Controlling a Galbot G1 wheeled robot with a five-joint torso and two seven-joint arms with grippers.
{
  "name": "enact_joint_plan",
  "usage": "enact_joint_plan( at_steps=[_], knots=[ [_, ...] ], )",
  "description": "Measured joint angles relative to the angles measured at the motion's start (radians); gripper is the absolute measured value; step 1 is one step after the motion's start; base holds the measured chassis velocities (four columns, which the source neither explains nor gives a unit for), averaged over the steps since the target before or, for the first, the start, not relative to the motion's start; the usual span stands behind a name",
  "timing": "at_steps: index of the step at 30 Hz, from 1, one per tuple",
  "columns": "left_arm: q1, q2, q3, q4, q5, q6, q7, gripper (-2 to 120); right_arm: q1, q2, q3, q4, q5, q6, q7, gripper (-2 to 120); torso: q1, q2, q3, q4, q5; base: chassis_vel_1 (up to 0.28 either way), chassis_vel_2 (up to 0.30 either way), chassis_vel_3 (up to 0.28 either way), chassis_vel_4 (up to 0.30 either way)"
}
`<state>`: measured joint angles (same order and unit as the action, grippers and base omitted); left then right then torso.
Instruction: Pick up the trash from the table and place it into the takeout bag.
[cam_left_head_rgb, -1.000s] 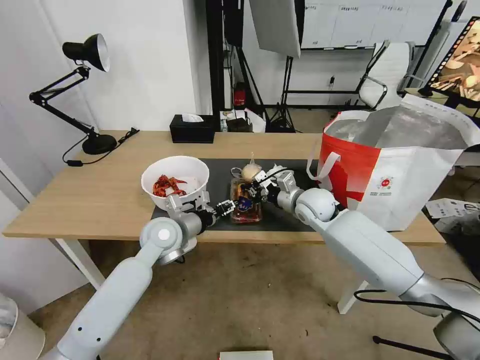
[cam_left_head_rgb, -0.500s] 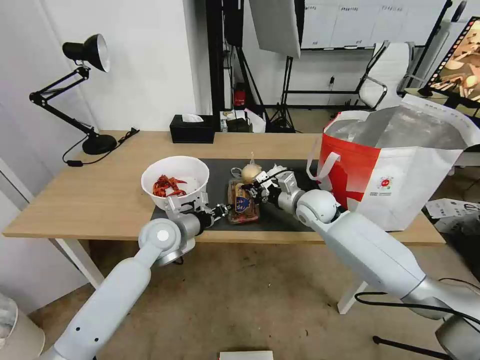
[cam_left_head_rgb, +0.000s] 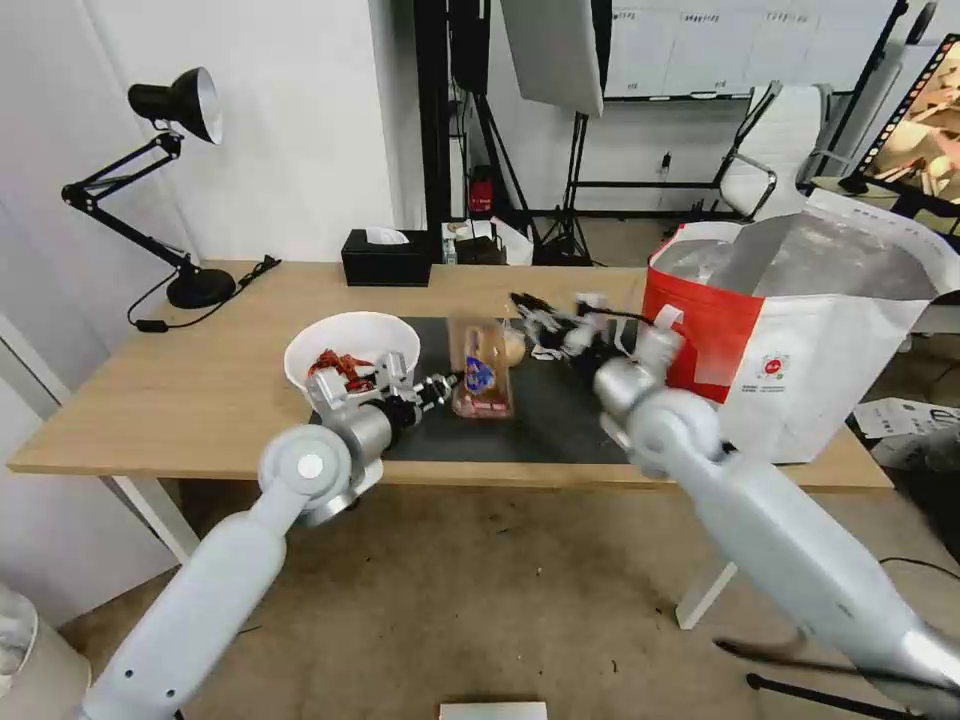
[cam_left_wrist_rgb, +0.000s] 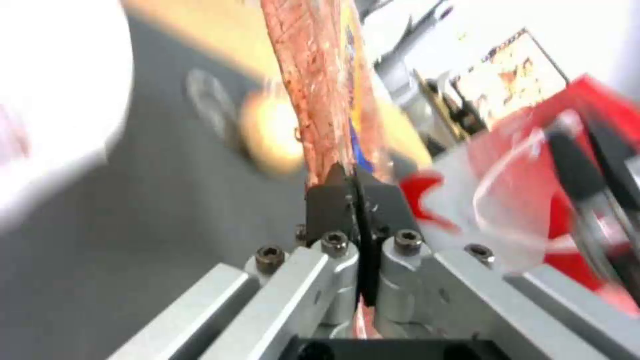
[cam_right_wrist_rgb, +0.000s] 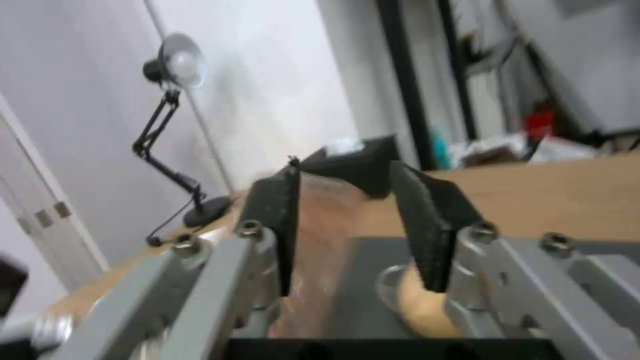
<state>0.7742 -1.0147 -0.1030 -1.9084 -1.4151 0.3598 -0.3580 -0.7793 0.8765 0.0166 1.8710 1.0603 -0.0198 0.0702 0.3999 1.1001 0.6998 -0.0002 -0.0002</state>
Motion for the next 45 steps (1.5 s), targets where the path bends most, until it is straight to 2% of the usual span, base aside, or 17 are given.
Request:
enact_joint_plan(
  at_steps=[2, 3, 5, 10, 13, 14, 16, 18, 21, 22, 25, 26, 29, 33, 36, 39, 45],
  knots=[
    [-0.048, 0.028, -0.006, -0.017, 0.066, -0.038, 0.025, 0, -0.146, -0.071, 0.087, 0.106, -0.102, 0.038, 0.004, 51, 0.0, 0.0, 0.0, 0.0, 0.0004, 0.0, 0.0, 0.0, 0.0],
    [-0.048, 0.028, -0.006, -0.017, 0.066, -0.038, 0.025, 0, -0.146, -0.071, 0.087, 0.106, -0.102, 0.038, 0.004, 51, 0.0, 0.0, 0.0, 0.0, 0.0004, 0.0, 0.0, 0.0, 0.0],
    [-0.104, 0.055, 0.006, -0.016, 0.094, -0.074, 0.06, 0, -0.277, -0.108, 0.151, 0.174, -0.207, 0.072, 0.003, 61, 0.0, 0.0, 0.0, 0.0003, -0.0001, 0.0, 0.0, 0.0, 0.0],
    [-0.22, 0.071, 0.068, 0.011, 0.118, -0.109, 0.099, 0, -0.445, -0.117, 0.209, 0.231, -0.33, 0.097, 0.002, 73, 0.0, 0.0, 0.0, 0.0002, 0.0003, 0.0, 0.0, 0.0, 0.0],
    [-0.452, 0.034, 0.233, 0.083, 0.154, -0.152, 0.128, 0, -0.64, -0.078, 0.271, 0.294, -0.457, 0.103, 0.008, 89, 0.0, 0.0, 0.0, 0.0003, 0.0003, 0.0, 0.0, 0.0, 0.0],
    [-0.452, 0.034, 0.233, 0.083, 0.154, -0.152, 0.128, 0, -0.64, -0.078, 0.271, 0.294, -0.457, 0.103, 0.008, 89, 0.0, 0.0, 0.0, 0.0003, 0.0003, 0.0, 0.0, 0.0, 0.0],
    [-0.572, -0.027, 0.337, 0.151, 0.201, -0.183, 0.127, 0, -0.734, -0.053, 0.294, 0.302, -0.521, 0.106, 0.01, 99, 0.0, 0.0, 0.0, -0.0003, 0.0004, 0.0, 0.0, 0.0, 0.0],
    [-0.607, -0.05, 0.373, 0.174, 0.218, -0.188, 0.127, 0, -0.756, -0.045, 0.299, 0.303, -0.539, 0.108, 0.011, 99, 0.0, 0.0, 0.0, 0.0, 0.0001, 0.0, 0.0, 0.0, 0.0],
    [-0.737, -0.161, 0.505, 0.278, 0.33, -0.208, 0.146, 0, -0.839, -0.01, 0.318, 0.303, -0.584, 0.119, 0.015, 100, 0.0, 0.0, 0.0, 0.0, 0.0007, 0.0, 0.0, 0.0, 0.0],
    [-0.737, -0.161, 0.505, 0.278, 0.33, -0.208, 0.146, 0, -0.839, -0.01, 0.318, 0.303, -0.584, 0.119, 0.015, 100, 0.0, 0.0, 0.0, 0.0, 0.0007, 0.0, 0.0, 0.0, 0.0],
    [-0.846, -0.262, 0.627, 0.395, 0.511, -0.236, 0.243, 0, -0.873, 0.01, 0.332, 0.303, -0.609, 0.124, 0.017, 100, 0.0, 0.0, 0.0, -0.0001, 0.0006, 0.0, 0.0, 0.0, 0.0],
    [-0.846, -0.262, 0.627, 0.395, 0.511, -0.236, 0.243, 0, -0.873, 0.01, 0.332, 0.303, -0.609, 0.124, 0.017, 100, 0.0, 0.0, 0.0, -0.0001, 0.0006, 0.0, 0.0, 0.0, 0.0],
    [-0.907, -0.327, 0.7, 0.503, 0.621, -0.271, 0.332, 0, -0.888, 0.026, 0.344, 0.308, -0.628, 0.125, 0.018, 100, 0.0, 0.0, 0.0, -0.0002, 0.0005, 0.0, 0.0, 0.0, 0.0],
    [-0.93, -0.35, 0.732, 0.557, 0.658, -0.284, 0.383, 0, -0.893, 0.033, 0.349, 0.31, -0.638, 0.125, 0.018, 100, 0.0, 0.0, 0.0, 0.0003, 0.0005, 0.0, 0.0, 0.0, 0.0],
    [-0.956, -0.371, 0.772, 0.599, 0.705, -0.294, 0.466, 0, -0.895, 0.041, 0.353, 0.31, -0.651, 0.126, 0.018, 100, 0.0, 0.0, 0.0, 0.0003, 0.0003, 0.0, 0.0, 0.0, 0.0],
    [-0.964, -0.385, 0.789, 0.624, 0.703, -0.292, 0.496, 0, -0.895, 0.04, 0.351, 0.31, -0.653, 0.126, 0.017, 100, 0.0, 0.0, 0.0, 0.0002, 0.0002, 0.0, 0.0, 0.0, 0.0],
    [-0.978, -0.4, 0.813, 0.64, 0.698, -0.293, 0.51, 0, -0.895, 0.031, 0.344, 0.31, -0.652, 0.126, 0.015, 100, 0.0, 0.0, 0.0, 0.0003, 0.0003, 0.0, 0.0, 0.0, 0.0]
  ],
)
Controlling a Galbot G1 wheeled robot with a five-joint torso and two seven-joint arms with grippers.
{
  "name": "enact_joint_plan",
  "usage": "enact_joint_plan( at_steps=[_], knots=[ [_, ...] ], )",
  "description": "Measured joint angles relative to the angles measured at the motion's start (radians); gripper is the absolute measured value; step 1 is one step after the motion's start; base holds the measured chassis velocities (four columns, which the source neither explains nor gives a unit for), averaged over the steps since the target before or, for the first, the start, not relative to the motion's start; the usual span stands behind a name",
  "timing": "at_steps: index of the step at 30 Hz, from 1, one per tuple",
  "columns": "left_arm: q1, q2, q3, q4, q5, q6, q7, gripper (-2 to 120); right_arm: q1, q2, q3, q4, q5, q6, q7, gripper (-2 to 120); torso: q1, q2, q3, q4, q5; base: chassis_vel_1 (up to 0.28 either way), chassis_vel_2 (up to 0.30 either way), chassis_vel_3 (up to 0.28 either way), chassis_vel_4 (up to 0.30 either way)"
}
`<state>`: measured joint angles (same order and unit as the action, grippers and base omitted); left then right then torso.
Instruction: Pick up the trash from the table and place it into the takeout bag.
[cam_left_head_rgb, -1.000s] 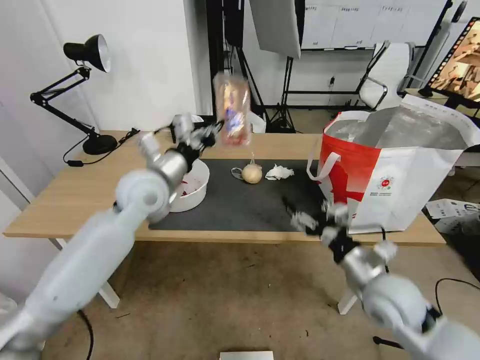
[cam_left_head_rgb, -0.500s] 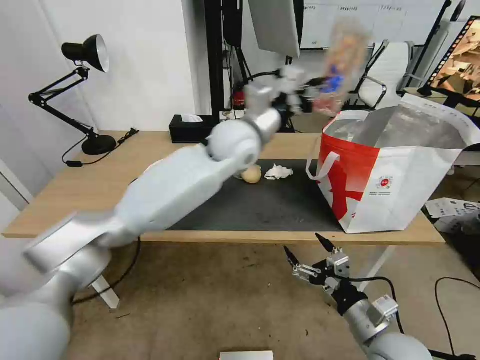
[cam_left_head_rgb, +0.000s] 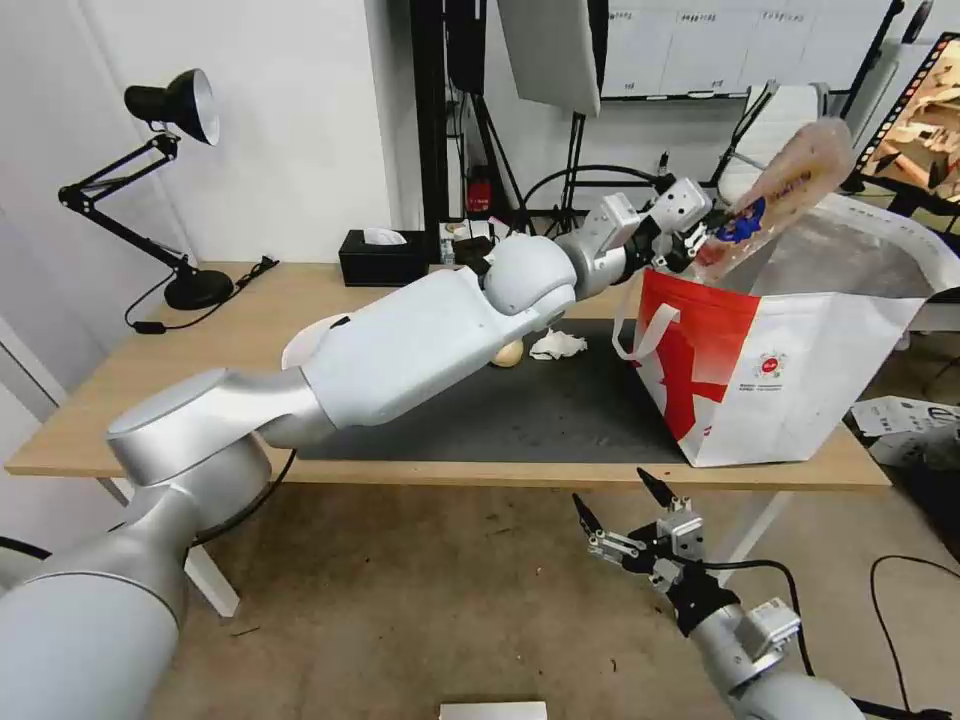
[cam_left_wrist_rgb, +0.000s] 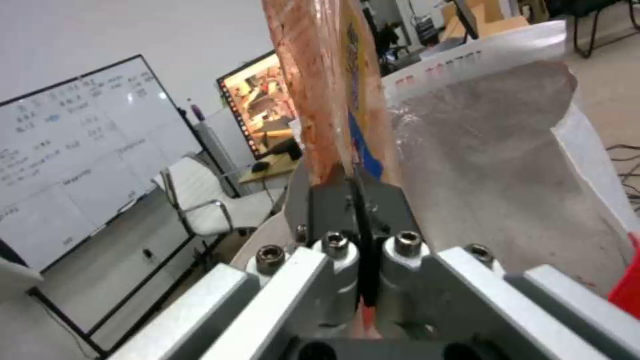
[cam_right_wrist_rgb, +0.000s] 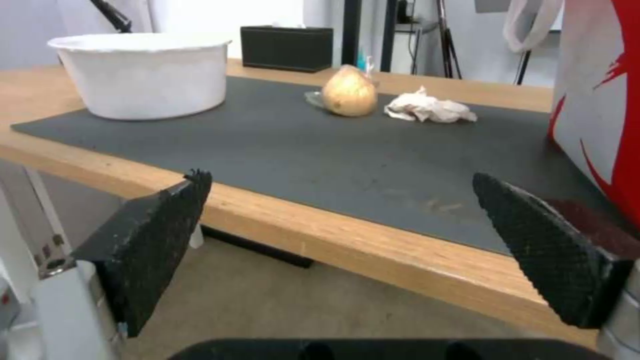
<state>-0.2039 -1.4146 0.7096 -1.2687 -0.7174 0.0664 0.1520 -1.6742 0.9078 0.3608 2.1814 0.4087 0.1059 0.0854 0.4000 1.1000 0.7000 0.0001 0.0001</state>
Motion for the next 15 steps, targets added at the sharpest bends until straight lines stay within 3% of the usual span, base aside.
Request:
enact_joint_plan(
  at_steps=[4, 6, 8, 10, 15],
  knots=[
    [-0.001, -0.004, 0.013, -0.01, -0.004, -0.001, -0.046, 2, 0.001, -0.001, -0.001, 0.0, 0.002, 0.0, -0.001, 100, 0.0, 0.0, 0.0, -0.0001, 0.0, 0.0, 0.0, 0.0, 0.0],
    [-0.001, 0.001, 0.028, -0.034, -0.014, -0.001, -0.09, 14, 0.001, -0.004, -0.002, 0.0, 0.002, 0.0, -0.001, 100, 0.0, 0.0, 0.0, -0.0002, 0.0, 0.0, 0.0, 0.0, 0.0],
    [0.0, 0.007, 0.033, -0.045, -0.017, -0.001, -0.102, 17, 0.001, -0.006, -0.002, 0.0, 0.002, 0.0, -0.001, 100, 0.0, 0.0, 0.0, -0.0002, 0.0, 0.0, 0.0, 0.0, 0.0],
    [0.001, 0.024, 0.04, -0.068, -0.025, -0.001, -0.121, 28, 0.002, -0.007, -0.001, 0.0, 0.004, 0.0, -0.001, 100, 0.0, 0.0, 0.0, -0.0001, -0.0001, 0.0, 0.0, 0.0, 0.0],
    [0.001, 0.037, 0.04, -0.084, -0.035, -0.001, -0.131, 36, 0.002, -0.008, -0.001, 0.001, 0.004, 0.0, -0.001, 100, 0.0, 0.0, 0.0, 0.0, -0.0002, 0.0, 0.0, 0.0, 0.0]
  ],
)
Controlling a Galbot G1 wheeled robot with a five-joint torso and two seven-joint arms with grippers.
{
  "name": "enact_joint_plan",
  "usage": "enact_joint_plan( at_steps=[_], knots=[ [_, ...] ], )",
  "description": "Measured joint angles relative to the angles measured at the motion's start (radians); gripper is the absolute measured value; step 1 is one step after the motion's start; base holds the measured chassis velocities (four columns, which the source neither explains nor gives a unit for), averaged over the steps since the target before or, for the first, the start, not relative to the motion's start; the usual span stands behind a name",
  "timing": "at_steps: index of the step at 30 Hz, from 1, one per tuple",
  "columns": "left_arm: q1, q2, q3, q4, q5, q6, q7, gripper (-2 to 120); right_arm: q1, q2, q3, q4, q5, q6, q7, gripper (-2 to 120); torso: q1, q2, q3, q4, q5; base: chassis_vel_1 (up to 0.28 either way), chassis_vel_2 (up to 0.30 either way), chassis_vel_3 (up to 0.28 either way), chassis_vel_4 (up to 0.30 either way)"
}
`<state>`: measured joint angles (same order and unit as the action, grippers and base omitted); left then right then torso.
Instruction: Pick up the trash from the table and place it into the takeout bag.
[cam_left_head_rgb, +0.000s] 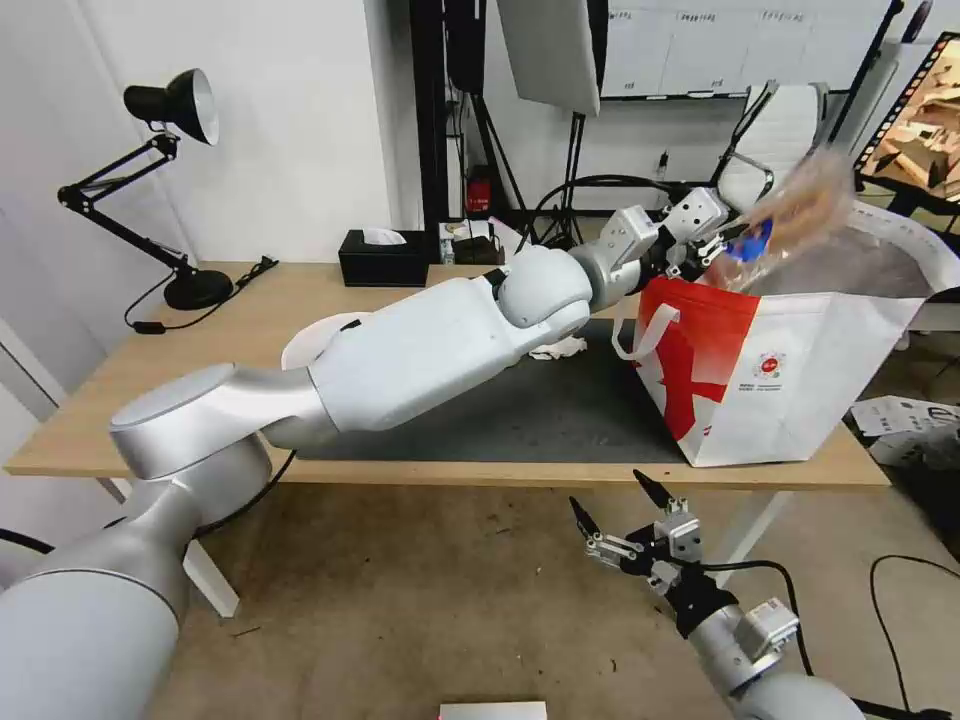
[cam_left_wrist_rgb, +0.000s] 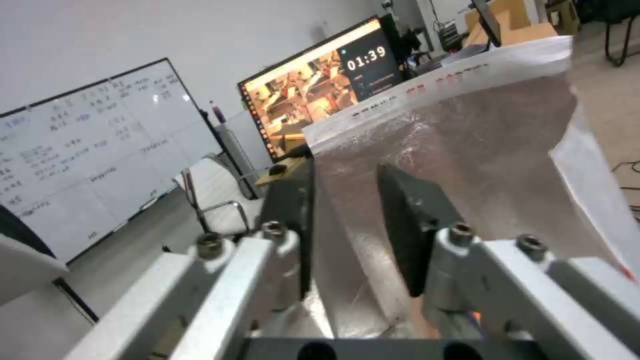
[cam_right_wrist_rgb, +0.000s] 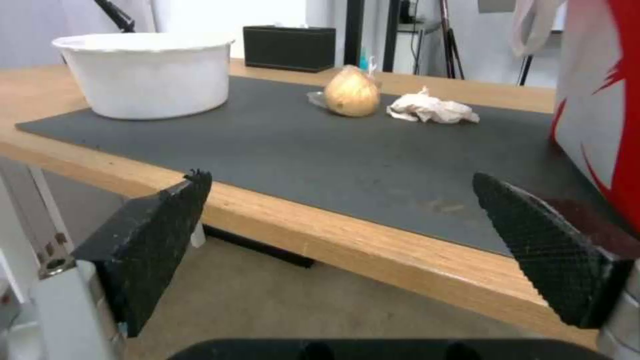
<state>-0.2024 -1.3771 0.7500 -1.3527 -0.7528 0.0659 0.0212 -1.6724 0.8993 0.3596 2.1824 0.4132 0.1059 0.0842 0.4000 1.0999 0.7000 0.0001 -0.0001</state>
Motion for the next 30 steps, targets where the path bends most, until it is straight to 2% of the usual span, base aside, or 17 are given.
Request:
enact_joint_plan(
  at_steps=[2, 7, 11, 12, 14, 15, 16, 17, 18, 20, 21, 22, 25, 26, 28, 29, 30],
  knots=[
    [0.011, 0.038, -0.013, -0.064, -0.048, 0.001, -0.051, 54, -0.015, 0.004, 0.018, 0.014, 0.002, 0.0, 0.0, 100, 0.0, 0.0, 0.0, 0.0, 0.0002, 0.0, 0.0, 0.0, 0.0],
    [0.051, 0.114, -0.051, -0.177, -0.101, 0.001, -0.12, 69, -0.074, 0.029, 0.111, 0.052, 0.008, 0.022, 0.003, 100, 0.0, 0.0, 0.0, -0.0005, -0.0001, 0.0, 0.0, 0.0, 0.0],
    [0.19, 0.303, -0.136, -0.38, -0.105, -0.003, -0.174, 87, -0.112, 0.045, 0.176, 0.09, 0.01, 0.042, 0.015, 100, 0.0, 0.0, 0.0, -0.0007, -0.0003, 0.0, 0.0, 0.0, 0.0],
    [0.19, 0.303, -0.136, -0.38, -0.105, -0.003, -0.174, 87, -0.112, 0.045, 0.176, 0.09, 0.01, 0.042, 0.015, 100, 0.0, 0.0, 0.0, -0.0007, -0.0003, 0.0, 0.0, 0.0, 0.0],
    [0.354, 0.439, -0.249, -0.5, -0.081, -0.004, -0.19, 95, -0.113, 0.045, 0.181, 0.103, 0.006, 0.047, 0.046, 100, 0.0, 0.0, 0.0, 0.0006, -0.0005, 0.0, 0.0, 0.0, 0.0],
    [0.354, 0.439, -0.249, -0.5, -0.081, -0.004, -0.19, 95, -0.113, 0.045, 0.181, 0.103, 0.006, 0.047, 0.046, 100, 0.0, 0.0, 0.0, 0.0006, -0.0005, 0.0, 0.0, 0.0, 0.0],
    [0.471, 0.501, -0.338, -0.562, -0.052, -0.004, -0.186, 99, -0.113, 0.044, 0.183, 0.109, 0.003, 0.049, 0.068, 100, 0.0, 0.0, 0.0, 0.0008, -0.0011, 0.0, 0.0, 0.0, 0.0],
    [0.471, 0.501, -0.338, -0.562, -0.052, -0.004, -0.186, 99, -0.113, 0.044, 0.183, 0.109, 0.003, 0.049, 0.068, 100, 0.0, 0.0, 0.0, 0.0008, -0.0011, 0.0, 0.0, 0.0, 0.0],
    [0.639, 0.567, -0.467, -0.624, -0.015, -0.012, -0.182, 99, -0.115, 0.045, 0.186, 0.113, -0.004, 0.056, 0.082, 100, 0.0, 0.0, 0.0, 0.0006, -0.0006, 0.0, 0.0, 0.0, 0.0],
    [0.873, 0.621, -0.608, -0.687, 0.037, -0.024, -0.167, 100, -0.121, 0.049, 0.189, 0.116, -0.016, 0.072, 0.089, 100, 0.0, 0.0, 0.0, 0.0003, -0.0011, 0.0, 0.0, 0.0, 0.0],
    [1.013, 0.633, -0.714, -0.72, 0.073, -0.039, -0.163, 100, -0.128, 0.049, 0.194, 0.121, -0.02, 0.078, 0.09, 100, 0.0, 0.0, 0.0, 0.0001, -0.0009, 0.0, 0.0, 0.0, 0.0],
    [1.013, 0.633, -0.714, -0.72, 0.073, -0.039, -0.163, 100, -0.128, 0.049, 0.194, 0.121, -0.02, 0.078, 0.09, 100, 0.0, 0.0, 0.0, 0.0001, -0.0009, 0.0, 0.0, 0.0, 0.0],
    [1.343, 0.601, -0.923, -0.772, 0.199, -0.11, -0.158, 100, -0.163, 0.044, 0.219, 0.143, -0.028, 0.097, 0.09, 100, 0.0, 0.0, 0.0, 0.0001, -0.0011, 0.0, 0.0, 0.0, 0.0],
    [1.343, 0.601, -0.923, -0.772, 0.199, -0.11, -0.158, 100, -0.163, 0.044, 0.219, 0.143, -0.028, 0.097, 0.09, 100, 0.0, 0.0, 0.0, 0.0001, -0.0011, 0.0, 0.0, 0.0, 0.0],
    [1.54, 0.526, -1.041, -0.79, 0.299, -0.147, -0.145, 100, -0.191, 0.04, 0.235, 0.155, -0.032, 0.116, 0.089, 100, 0.0, 0.0, 0.0, -0.0002, 0.0002, 0.0, 0.0, 0.0, 0.0],
    [1.54, 0.526, -1.041, -0.79, 0.299, -0.147, -0.145, 100, -0.191, 0.04, 0.235, 0.155, -0.032, 0.116, 0.089, 100, 0.0, 0.0, 0.0, -0.0002, 0.0002, 0.0, 0.0, 0.0, 0.0],
    [1.664, 0.451, -1.109, -0.796, 0.378, -0.175, -0.134, 100, -0.214, 0.037, 0.252, 0.158, -0.036, 0.137, 0.088, 100, 0.0, 0.0, 0.0, 0.0001, -0.0002, 0.0, 0.0, 0.0, 0.0]
  ],
)
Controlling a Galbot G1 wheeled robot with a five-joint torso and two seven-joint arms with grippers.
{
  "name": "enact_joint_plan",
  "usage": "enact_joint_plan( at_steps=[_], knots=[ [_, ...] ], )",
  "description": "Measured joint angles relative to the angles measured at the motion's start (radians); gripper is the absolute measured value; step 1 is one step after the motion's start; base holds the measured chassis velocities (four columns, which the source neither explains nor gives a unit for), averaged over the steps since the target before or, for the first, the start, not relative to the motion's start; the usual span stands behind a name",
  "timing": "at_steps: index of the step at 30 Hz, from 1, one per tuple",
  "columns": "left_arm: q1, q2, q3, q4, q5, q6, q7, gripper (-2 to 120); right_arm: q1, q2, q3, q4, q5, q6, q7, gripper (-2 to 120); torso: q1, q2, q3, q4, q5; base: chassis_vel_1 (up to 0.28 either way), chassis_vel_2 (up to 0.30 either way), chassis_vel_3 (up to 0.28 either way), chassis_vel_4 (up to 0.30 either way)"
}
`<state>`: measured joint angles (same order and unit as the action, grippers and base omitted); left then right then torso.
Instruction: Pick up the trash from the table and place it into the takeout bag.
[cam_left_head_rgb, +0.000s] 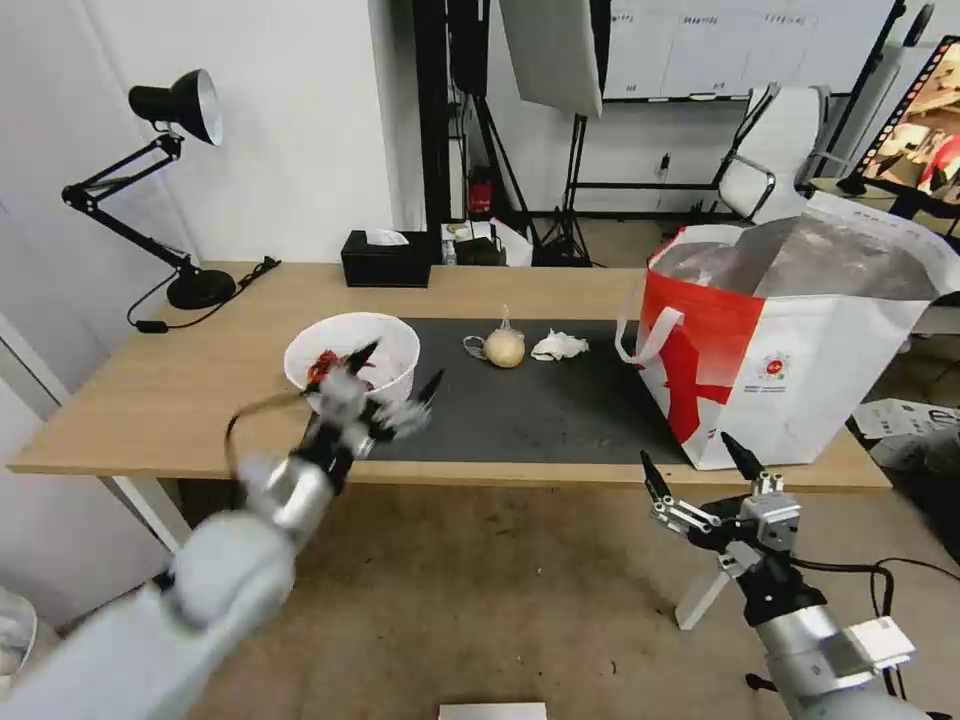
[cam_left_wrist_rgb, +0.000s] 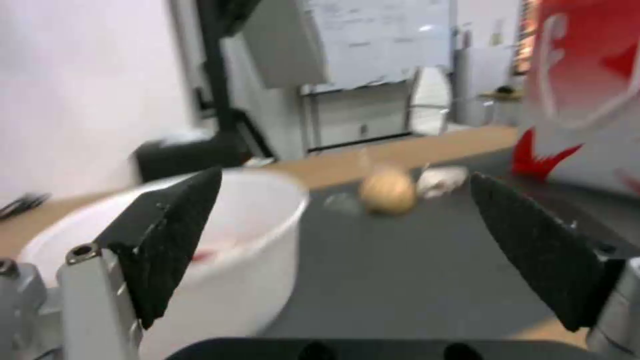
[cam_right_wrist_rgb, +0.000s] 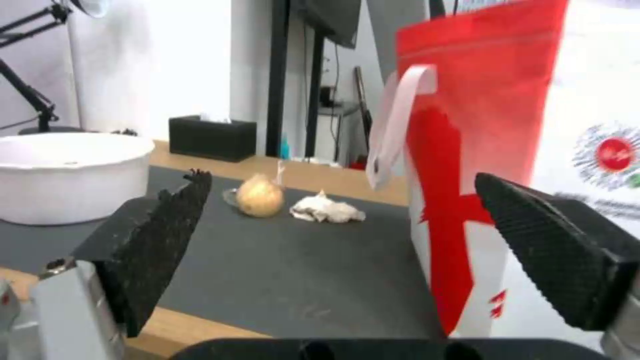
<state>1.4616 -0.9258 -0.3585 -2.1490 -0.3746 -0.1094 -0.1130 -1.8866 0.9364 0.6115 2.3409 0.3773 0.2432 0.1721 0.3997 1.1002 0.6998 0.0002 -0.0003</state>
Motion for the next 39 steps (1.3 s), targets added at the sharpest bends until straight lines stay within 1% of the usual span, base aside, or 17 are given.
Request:
enact_joint_plan(
  at_steps=[1, 3, 4, 5, 6, 7, 8, 10, 13, 15, 18, 29, 34, 39],
  knots=[
    [0.0, 0.0, 0.0, 0.0, 0.0, 0.0, 0.0, 100, 0.0, 0.0, 0.0, 0.0, 0.0, 0.0, 0.0, 100, 0.0, 0.0, 0.0, 0.0, 0.0, 0.0, 0.0, 0.0, 0.0],
    [0.121, -0.103, -0.066, -0.002, 0.086, -0.058, 0.003, 100, -0.021, 0.004, 0.021, -0.007, -0.001, 0.041, -0.006, 100, 0.0, 0.0, 0.0, -0.0003, 0.0004, 0.0, 0.0, 0.0, 0.0],
    [0.121, -0.103, -0.066, -0.002, 0.086, -0.058, 0.003, 100, -0.021, 0.004, 0.021, -0.007, -0.001, 0.041, -0.006, 100, 0.0, 0.0, 0.0, -0.0003, 0.0004, 0.0, 0.0, 0.0, 0.0],
    [0.166, -0.15, -0.089, 0.004, 0.125, -0.085, 0.004, 100, -0.027, 0.01, 0.026, -0.023, 0.0, 0.072, -0.015, 100, 0.0, 0.0, 0.0, -0.0001, 0.0001, 0.0, 0.0, 0.0, 0.0],
    [0.196, -0.182, -0.103, 0.015, 0.156, -0.111, 0.007, 100, -0.032, 0.019, 0.026, -0.044, 0.0, 0.102, -0.027, 100, 0.0, 0.0, 0.0, 0.0, 0.0005, 0.0, 0.0, 0.0, 0.0],
    [0.196, -0.182, -0.103, 0.015, 0.156, -0.111, 0.007, 100, -0.032, 0.019, 0.026, -0.044, 0.0, 0.102, -0.027, 100, 0.0, 0.0, 0.0, 0.0, 0.0005, 0.0, 0.0, 0.0, 0.0],
    [0.228, -0.214, -0.113, 0.028, 0.193, -0.141, 0.01, 100, -0.034, 0.033, 0.019, -0.073, -0.003, 0.135, -0.04, 100, 0.0, 0.0, 0.0, -0.0003, 0.0004, 0.0, 0.0, 0.0, 0.0],
    [0.265, -0.247, -0.118, 0.041, 0.235, -0.168, 0.014, 100, -0.036, 0.061, -0.002, -0.123, -0.023, 0.176, -0.053, 100, 0.0, 0.0, 0.0, -0.0002, 0.0006, 0.0, 0.0, 0.0, 0.0],
    [0.275, -0.26, -0.118, 0.047, 0.25, -0.177, 0.014, 100, -0.036, 0.077, -0.014, -0.149, -0.03, 0.191, -0.056, 100, 0.0, 0.0, 0.0, -0.0004, 0.0007, 0.0, 0.0, 0.0, 0.0],
    [0.281, -0.284, -0.115, 0.06, 0.273, -0.187, 0.015, 100, -0.03, 0.097, -0.032, -0.189, -0.035, 0.209, -0.063, 100, 0.0, 0.0, 0.0, -0.0004, 0.0005, 0.0, 0.0, 0.0, 0.0],
    [0.284, -0.301, -0.111, 0.06, 0.276, -0.187, 0.014, 100, -0.028, 0.1, -0.039, -0.204, -0.035, 0.216, -0.071, 100, 0.0, 0.0, 0.0, -0.0004, 0.0003, 0.0, 0.0, 0.0, 0.0],
    [0.288, -0.317, -0.107, 0.052, 0.281, -0.184, 0.021, 100, -0.024, 0.091, -0.051, -0.186, -0.034, 0.208, -0.074, 100, 0.0, 0.0, 0.0, -0.0004, 0.0003, 0.0, 0.0, 0.0, 0.0],
    [0.293, -0.335, -0.102, 0.06, 0.289, -0.186, 0.032, 100, -0.02, 0.068, -0.06, -0.187, -0.031, 0.202, -0.074, 100, 0.0, 0.0, 0.0, -0.0002, 0.0003, 0.0, 0.0, 0.0, 0.0],
    [0.29, -0.332, -0.101, 0.066, 0.288, -0.186, 0.035, 100, -0.02, 0.056, -0.06, -0.191, -0.028, 0.2, -0.074, 100, 0.0, 0.0, 0.0, -0.0002, 0.0002, 0.0, 0.0, 0.0, 0.0]
  ],
)
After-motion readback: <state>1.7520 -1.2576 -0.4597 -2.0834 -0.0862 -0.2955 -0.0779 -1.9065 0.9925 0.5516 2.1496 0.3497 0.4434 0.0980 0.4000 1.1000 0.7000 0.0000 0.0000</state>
